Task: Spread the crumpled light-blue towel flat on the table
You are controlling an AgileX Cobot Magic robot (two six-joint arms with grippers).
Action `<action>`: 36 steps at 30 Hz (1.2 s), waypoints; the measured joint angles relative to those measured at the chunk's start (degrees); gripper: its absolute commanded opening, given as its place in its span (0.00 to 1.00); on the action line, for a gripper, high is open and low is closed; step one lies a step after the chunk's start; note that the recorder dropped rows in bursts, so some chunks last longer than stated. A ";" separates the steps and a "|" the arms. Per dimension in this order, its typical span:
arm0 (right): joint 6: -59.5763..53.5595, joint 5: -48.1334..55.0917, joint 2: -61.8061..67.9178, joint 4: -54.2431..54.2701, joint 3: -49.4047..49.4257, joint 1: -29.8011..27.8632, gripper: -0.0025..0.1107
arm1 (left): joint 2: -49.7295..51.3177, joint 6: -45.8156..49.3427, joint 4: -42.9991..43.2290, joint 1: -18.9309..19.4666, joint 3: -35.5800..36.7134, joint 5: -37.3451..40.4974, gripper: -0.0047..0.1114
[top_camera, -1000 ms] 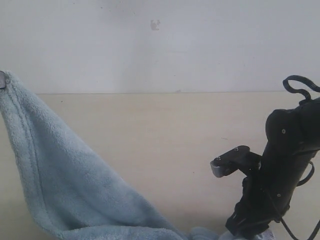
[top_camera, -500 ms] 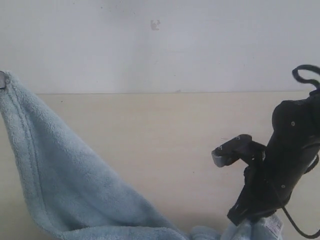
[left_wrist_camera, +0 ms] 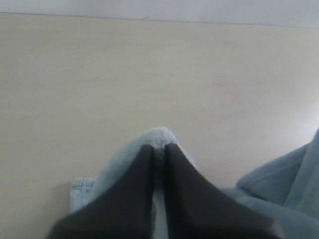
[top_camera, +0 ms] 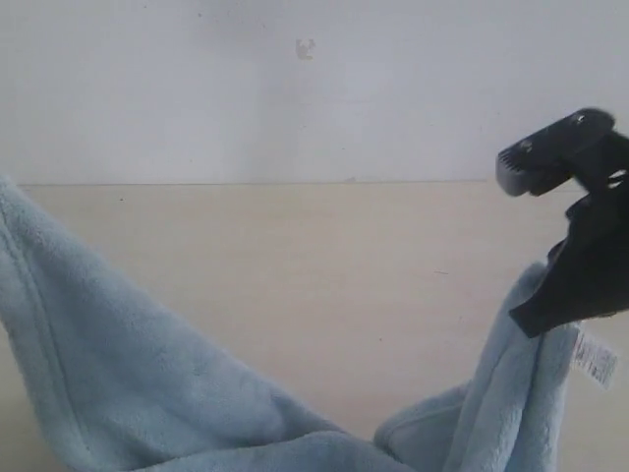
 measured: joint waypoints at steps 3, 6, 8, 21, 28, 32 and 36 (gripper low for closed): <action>3.11 1.34 -7.09 -3.40 0.00 0.00 0.02 | -4.02 -6.64 7.74 0.00 0.00 0.09 0.08; 5.91 4.07 -14.45 -6.74 0.00 0.00 0.02 | -7.79 -13.46 15.18 0.00 0.00 1.34 0.08; 6.81 6.19 -18.38 -7.63 0.00 0.00 0.02 | -9.86 -16.51 18.63 0.00 0.00 2.24 0.08; 7.86 12.49 -35.78 -10.37 0.00 -0.10 0.02 | -24.62 -27.52 17.21 0.00 -0.73 4.46 0.08; 12.70 14.97 -41.36 -15.94 0.00 -0.10 0.02 | -29.98 -37.31 37.56 0.00 -3.93 11.81 0.08; 15.88 16.07 -43.31 -17.80 0.00 -0.10 0.02 | -31.25 -39.98 45.70 -1.23 -4.07 15.89 0.08; 19.19 17.04 -45.46 -19.77 0.00 -0.10 0.02 | -32.22 -40.27 49.29 -3.59 -4.07 16.39 0.08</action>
